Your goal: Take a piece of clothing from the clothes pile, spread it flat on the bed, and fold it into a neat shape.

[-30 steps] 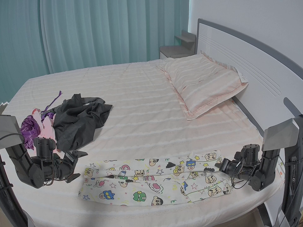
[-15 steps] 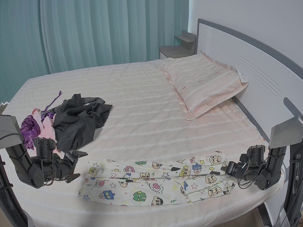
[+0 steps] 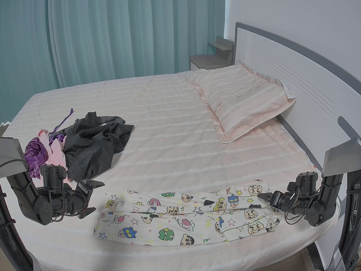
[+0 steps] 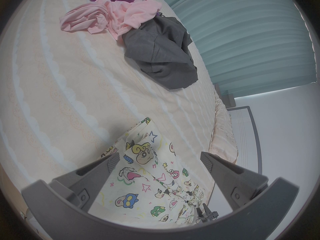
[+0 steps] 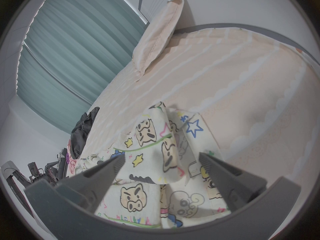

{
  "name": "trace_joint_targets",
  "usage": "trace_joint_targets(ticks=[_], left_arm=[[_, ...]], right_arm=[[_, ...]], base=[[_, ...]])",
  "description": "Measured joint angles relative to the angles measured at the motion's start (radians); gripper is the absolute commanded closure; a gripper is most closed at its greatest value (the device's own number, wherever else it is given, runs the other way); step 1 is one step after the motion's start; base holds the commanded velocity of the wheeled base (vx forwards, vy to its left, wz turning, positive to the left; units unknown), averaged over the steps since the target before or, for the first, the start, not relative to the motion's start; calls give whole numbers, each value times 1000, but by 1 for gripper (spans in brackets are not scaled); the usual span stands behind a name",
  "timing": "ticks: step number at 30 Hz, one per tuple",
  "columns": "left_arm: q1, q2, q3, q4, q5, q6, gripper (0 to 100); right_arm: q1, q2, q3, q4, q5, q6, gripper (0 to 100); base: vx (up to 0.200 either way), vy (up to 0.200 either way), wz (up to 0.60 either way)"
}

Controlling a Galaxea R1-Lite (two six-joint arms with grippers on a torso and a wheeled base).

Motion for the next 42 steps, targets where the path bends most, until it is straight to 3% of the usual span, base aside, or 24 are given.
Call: trace_joint_targets(ticks=[9, 22, 42], left_arm=[[0, 0, 0, 0, 1, 0, 0], [-4, -1, -2, 1, 1, 7, 0], [-4, -4, 1, 1, 0, 2, 0]], right_arm=[[59, -64, 12, -1, -86, 1, 0], [72, -78, 0, 9, -91, 1, 0], [104, -81, 0, -8, -139, 4, 0]], base=[[-178, 0, 0], [-15, 0, 0], [0, 200, 0]])
